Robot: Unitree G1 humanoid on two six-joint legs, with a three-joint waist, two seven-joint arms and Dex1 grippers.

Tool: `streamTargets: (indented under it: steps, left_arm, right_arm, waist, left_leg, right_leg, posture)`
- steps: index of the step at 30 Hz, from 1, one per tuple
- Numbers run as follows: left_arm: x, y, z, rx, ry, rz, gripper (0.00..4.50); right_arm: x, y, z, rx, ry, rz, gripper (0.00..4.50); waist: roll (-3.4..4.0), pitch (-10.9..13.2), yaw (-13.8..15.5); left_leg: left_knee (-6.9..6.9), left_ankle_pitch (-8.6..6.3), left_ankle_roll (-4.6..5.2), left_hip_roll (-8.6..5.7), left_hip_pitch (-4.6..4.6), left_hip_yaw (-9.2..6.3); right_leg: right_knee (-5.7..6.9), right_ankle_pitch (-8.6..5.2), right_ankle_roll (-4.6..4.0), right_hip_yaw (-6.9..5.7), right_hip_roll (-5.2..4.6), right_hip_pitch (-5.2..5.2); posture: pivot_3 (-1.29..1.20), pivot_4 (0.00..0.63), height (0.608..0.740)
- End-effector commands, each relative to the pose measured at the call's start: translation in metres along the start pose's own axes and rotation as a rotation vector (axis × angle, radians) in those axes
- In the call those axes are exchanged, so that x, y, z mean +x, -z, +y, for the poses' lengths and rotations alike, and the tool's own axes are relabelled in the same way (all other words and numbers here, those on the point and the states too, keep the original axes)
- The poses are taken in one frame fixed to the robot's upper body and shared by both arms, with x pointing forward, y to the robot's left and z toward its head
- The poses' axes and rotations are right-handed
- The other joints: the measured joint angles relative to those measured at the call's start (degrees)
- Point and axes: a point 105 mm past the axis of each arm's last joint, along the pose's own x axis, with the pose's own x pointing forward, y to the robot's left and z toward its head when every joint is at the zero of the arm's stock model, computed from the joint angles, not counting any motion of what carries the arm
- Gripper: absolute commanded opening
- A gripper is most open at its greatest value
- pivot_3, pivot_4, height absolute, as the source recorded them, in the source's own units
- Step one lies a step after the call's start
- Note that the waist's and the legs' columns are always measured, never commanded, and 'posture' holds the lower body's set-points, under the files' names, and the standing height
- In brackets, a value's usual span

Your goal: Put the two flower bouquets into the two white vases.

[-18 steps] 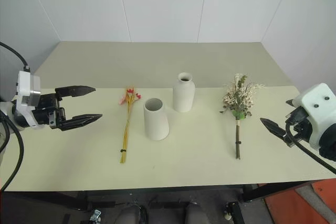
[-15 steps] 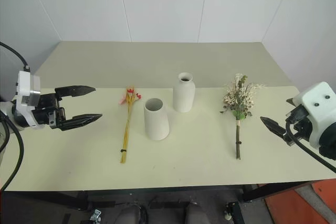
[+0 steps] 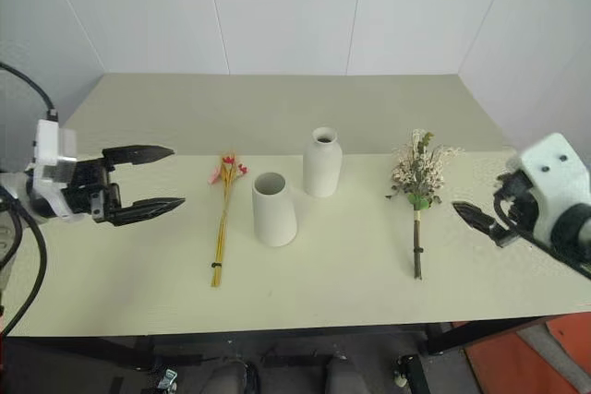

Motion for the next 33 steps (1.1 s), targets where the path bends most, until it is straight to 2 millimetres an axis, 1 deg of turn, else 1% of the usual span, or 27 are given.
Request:
streamTargets:
  steps: [1,3,5,9,13,19,20,21,24,25,27,31,32,33]
  left_arm:
    - [0.016,-0.013,0.003,0.099,0.062,-0.006,4.48]
    - [0.025,-0.016,0.005,0.12,0.096,-0.023,4.48]
    - [0.029,-0.018,0.006,0.129,0.12,-0.034,4.48]
    - [0.036,-0.016,0.007,0.137,0.15,-0.038,4.48]
    - [0.038,-0.013,0.005,0.13,0.163,-0.041,4.48]
    - [0.036,-0.005,0.001,0.112,0.163,-0.03,4.48]
    - [0.036,-0.005,0.001,0.111,0.161,-0.029,4.5]
    - [0.035,-0.004,0.001,0.109,0.158,-0.029,4.5]
    - [0.033,-0.002,-0.001,0.104,0.15,-0.026,4.5]
    - [0.032,-0.002,-0.002,0.103,0.146,-0.026,4.5]
    - [0.03,-0.001,-0.002,0.099,0.136,-0.025,4.5]
    - [0.028,0.001,-0.004,0.093,0.127,-0.02,4.5]
    - [0.028,0.002,-0.004,0.092,0.126,-0.021,4.5]
    - [0.028,0.002,-0.004,0.091,0.124,-0.021,4.5]
  right_arm:
    - [0.022,0.011,0.003,0.139,-0.02,0.13,4.5]
    - [0.038,0.012,0.008,0.227,-0.048,0.161,4.5]
    - [0.051,0.015,0.01,0.274,-0.055,0.199,4.5]
    - [0.074,0.019,0.01,0.368,-0.067,0.244,4.5]
    - [0.089,0.026,0.007,0.387,-0.068,0.279,4.5]
    - [0.112,0.035,0.017,0.404,-0.131,0.345,4.5]
    - [0.114,0.036,0.019,0.403,-0.14,0.349,4.14]
    - [0.118,0.037,0.018,0.42,-0.144,0.35,3.94]
    - [0.127,0.043,0.018,0.442,-0.144,0.376,2.9]
    - [0.129,0.044,0.016,0.443,-0.137,0.381,2.62]
    - [0.131,0.044,0.013,0.461,-0.123,0.38,1.84]
    - [0.133,0.043,0.008,0.47,-0.107,0.386,0.44]
    - [0.133,0.043,0.007,0.476,-0.104,0.388,0.23]
    - [0.133,0.043,0.006,0.478,-0.102,0.387,0.23]
  waist:
    - [0.0,0.0,0.0]
    - [0.0,0.0,0.0]
    - [0.0,0.0,-0.1]
    - [0.0,0.0,-0.1]
    - [0.0,0.0,0.0]
    - [0.0,0.0,-0.1]
    - [0.0,0.0,-0.1]
    - [0.0,0.0,-0.1]
    - [0.0,0.0,-0.2]
    - [0.01,0.0,-0.2]
    - [0.01,0.0,-0.2]
    - [0.01,0.0,-0.1]
    - [0.01,0.0,-0.1]
    - [0.01,0.0,-0.1]
  left_leg:
    - [0.01,0.0,0.0,-0.02,0.01,-0.03]
    - [0.01,0.0,0.01,-0.04,0.0,-0.09]
    - [0.0,0.01,0.02,-0.07,-0.1,-0.17]
    - [0.01,0.01,0.03,-0.09,-0.39,-0.23]
    - [0.01,-0.01,0.05,-0.11,-0.48,-0.24]
    - [0.06,-0.01,0.05,-0.11,-0.44,-0.24]
    - [0.05,-0.01,0.05,-0.11,-0.44,-0.24]
    - [0.05,-0.01,0.05,-0.11,-0.45,-0.25]
    - [0.05,-0.01,0.06,-0.11,-0.47,-0.24]
    - [0.05,-0.01,0.06,-0.11,-0.47,-0.25]
    - [0.05,-0.01,0.06,-0.11,-0.46,-0.25]
    - [0.05,-0.01,0.06,-0.11,-0.46,-0.25]
    - [0.05,-0.01,0.05,-0.11,-0.46,-0.25]
    - [0.05,-0.01,0.05,-0.11,-0.46,-0.25]
  right_leg:
    - [0.0,0.01,-0.01,0.01,0.0,0.02]
    - [0.01,0.04,0.05,0.03,0.05,0.01]
    - [0.0,0.24,0.28,0.04,0.06,-0.04]
    - [0.0,0.4,0.04,0.02,0.08,-0.27]
    - [-0.05,0.39,0.07,-0.01,0.06,-0.31]
    - [-0.01,0.4,0.09,-0.02,0.05,-0.27]
    - [0.0,0.39,0.09,-0.01,0.05,-0.27]
    - [-0.01,0.4,0.09,-0.01,0.06,-0.28]
    - [-0.02,0.4,0.1,-0.01,0.06,-0.29]
    - [-0.02,0.4,0.1,-0.01,0.06,-0.29]
    - [-0.01,0.4,0.1,-0.02,0.06,-0.29]
    - [-0.01,0.4,0.1,-0.02,0.05,-0.29]
    - [-0.01,0.4,0.1,-0.03,0.05,-0.28]
    - [-0.01,0.4,0.1,-0.03,0.05,-0.29]
  posture:
    - [0.0,0.15,0.74]
    - [0.0,0.15,0.74]
    - [0.0,0.15,0.74]
    - [0.0,0.15,0.74]
    - [0.0,0.15,0.74]
    - [0.0,0.15,0.74]
    - [0.0,0.15,0.74]
    - [0.0,0.15,0.74]
    - [0.0,0.15,0.74]
    - [0.0,0.15,0.74]
    - [0.0,0.15,0.74]
    - [0.0,0.15,0.74]
    - [0.0,0.15,0.74]
    - [0.0,0.15,0.74]
